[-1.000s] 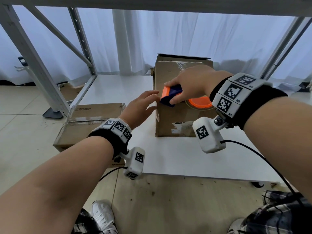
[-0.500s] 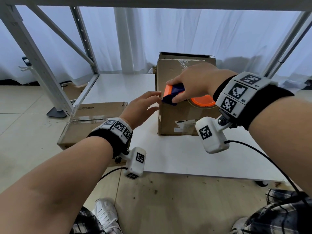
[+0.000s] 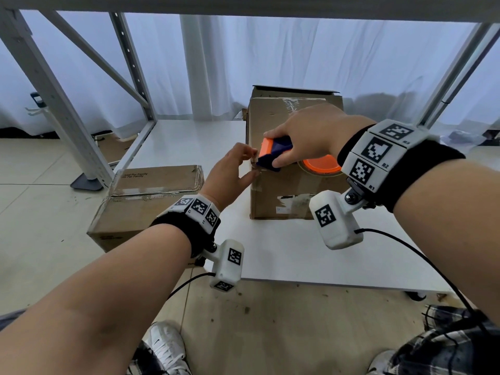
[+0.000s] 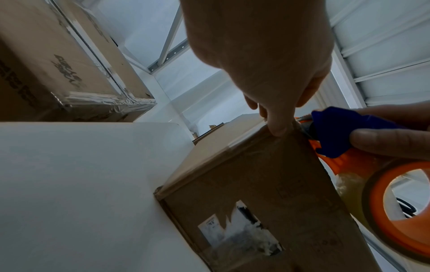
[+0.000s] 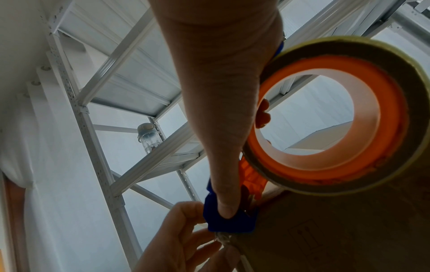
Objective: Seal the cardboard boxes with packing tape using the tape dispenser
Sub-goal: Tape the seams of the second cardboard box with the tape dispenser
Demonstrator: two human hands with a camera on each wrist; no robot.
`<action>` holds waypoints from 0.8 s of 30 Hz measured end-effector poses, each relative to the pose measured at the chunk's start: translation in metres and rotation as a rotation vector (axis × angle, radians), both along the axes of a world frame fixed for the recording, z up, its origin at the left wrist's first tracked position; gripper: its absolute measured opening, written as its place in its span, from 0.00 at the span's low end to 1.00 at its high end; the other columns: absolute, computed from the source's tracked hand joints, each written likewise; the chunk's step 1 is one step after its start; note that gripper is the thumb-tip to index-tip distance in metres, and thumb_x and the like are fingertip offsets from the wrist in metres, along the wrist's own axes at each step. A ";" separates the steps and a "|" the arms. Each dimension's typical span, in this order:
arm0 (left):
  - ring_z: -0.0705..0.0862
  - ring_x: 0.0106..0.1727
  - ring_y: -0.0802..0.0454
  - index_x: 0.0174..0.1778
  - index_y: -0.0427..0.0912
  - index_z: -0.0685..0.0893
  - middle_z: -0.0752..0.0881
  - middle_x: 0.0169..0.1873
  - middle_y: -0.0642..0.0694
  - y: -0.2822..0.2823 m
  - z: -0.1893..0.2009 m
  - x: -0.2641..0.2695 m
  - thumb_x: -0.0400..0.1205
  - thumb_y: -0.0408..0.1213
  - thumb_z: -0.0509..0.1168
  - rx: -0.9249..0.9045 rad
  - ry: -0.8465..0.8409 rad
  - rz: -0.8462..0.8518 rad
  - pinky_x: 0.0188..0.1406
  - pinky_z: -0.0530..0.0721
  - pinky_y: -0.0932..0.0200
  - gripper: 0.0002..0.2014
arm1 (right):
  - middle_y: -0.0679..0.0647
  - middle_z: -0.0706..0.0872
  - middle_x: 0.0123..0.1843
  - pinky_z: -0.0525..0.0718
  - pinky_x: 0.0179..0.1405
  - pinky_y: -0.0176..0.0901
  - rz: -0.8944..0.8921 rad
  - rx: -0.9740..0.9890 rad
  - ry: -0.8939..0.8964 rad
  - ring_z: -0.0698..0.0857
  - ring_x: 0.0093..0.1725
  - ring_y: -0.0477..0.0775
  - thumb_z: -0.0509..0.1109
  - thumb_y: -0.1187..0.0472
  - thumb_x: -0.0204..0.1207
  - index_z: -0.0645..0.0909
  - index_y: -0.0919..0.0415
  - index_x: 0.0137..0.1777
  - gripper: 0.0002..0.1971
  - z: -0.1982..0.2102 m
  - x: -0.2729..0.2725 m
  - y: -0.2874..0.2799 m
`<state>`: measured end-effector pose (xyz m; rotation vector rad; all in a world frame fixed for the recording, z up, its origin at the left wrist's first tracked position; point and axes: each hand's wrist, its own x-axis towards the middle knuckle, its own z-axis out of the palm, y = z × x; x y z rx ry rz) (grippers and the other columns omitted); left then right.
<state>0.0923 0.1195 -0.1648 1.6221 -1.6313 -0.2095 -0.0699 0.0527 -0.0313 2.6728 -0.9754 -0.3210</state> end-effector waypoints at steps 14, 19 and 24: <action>0.75 0.73 0.55 0.73 0.52 0.76 0.76 0.73 0.52 -0.005 -0.002 0.017 0.81 0.40 0.68 0.010 0.003 -0.118 0.76 0.69 0.56 0.23 | 0.46 0.78 0.71 0.72 0.46 0.45 0.015 0.007 -0.002 0.76 0.69 0.54 0.61 0.28 0.72 0.62 0.36 0.80 0.36 0.000 0.001 -0.001; 0.74 0.73 0.47 0.83 0.50 0.56 0.57 0.82 0.54 -0.005 -0.024 0.005 0.79 0.41 0.70 0.087 -0.201 -0.070 0.70 0.73 0.51 0.39 | 0.47 0.78 0.71 0.73 0.45 0.45 0.023 0.000 -0.008 0.77 0.68 0.54 0.61 0.28 0.72 0.63 0.36 0.79 0.35 -0.002 0.000 -0.005; 0.74 0.73 0.45 0.81 0.49 0.62 0.63 0.81 0.52 -0.007 -0.016 0.010 0.75 0.44 0.74 0.083 -0.232 -0.081 0.73 0.73 0.45 0.40 | 0.46 0.77 0.72 0.78 0.52 0.49 0.030 0.014 -0.016 0.76 0.69 0.55 0.61 0.27 0.71 0.63 0.35 0.79 0.36 -0.004 0.001 -0.007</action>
